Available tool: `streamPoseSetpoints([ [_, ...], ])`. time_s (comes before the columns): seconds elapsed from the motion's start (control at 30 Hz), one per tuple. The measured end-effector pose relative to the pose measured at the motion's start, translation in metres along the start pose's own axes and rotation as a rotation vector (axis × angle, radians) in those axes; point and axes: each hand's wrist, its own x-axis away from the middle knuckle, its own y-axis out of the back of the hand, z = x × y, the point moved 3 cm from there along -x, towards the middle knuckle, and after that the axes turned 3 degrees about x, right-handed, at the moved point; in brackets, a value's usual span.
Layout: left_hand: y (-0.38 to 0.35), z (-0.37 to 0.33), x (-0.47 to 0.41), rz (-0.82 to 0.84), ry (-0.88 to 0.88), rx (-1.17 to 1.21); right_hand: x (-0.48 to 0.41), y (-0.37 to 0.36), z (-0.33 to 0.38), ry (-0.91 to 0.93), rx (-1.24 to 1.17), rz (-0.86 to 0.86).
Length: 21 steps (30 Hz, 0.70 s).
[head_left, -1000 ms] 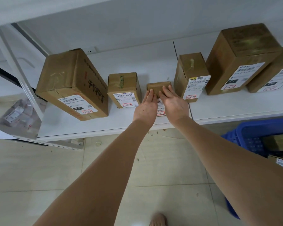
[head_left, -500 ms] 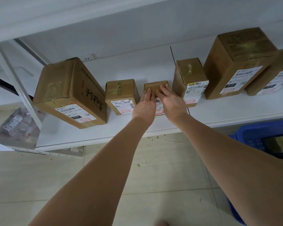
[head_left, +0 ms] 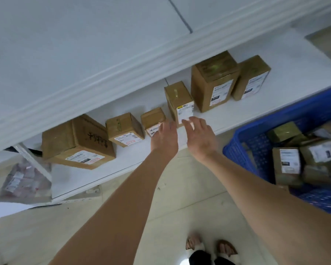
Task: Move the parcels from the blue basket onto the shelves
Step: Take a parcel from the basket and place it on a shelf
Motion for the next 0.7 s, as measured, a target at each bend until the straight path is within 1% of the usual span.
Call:
streamPoseSetpoints([
  [0.23, 0.002, -0.124, 0.023, 0.147, -0.137, 0.075, 0.085, 0.047, -0.102, -0.282, -0.045, 0.064],
  [0.37, -0.006, -0.211, 0.039, 0.196, -0.242, 0.067, 0.127, 0.066, -0.171, -0.387, -0.069, 0.085],
  [0.47, -0.013, -0.272, 0.049, 0.235, -0.283, 0.075, 0.155, 0.075, -0.223, -0.424, -0.092, 0.095],
  [0.57, -0.019, -0.330, 0.054, 0.226, -0.321, 0.061, 0.180, 0.080, -0.275, -0.441, -0.104, 0.100],
  [0.7, -0.035, -0.403, 0.056, 0.241, -0.298, 0.023, 0.207, 0.090, -0.346, -0.397, -0.163, 0.146],
])
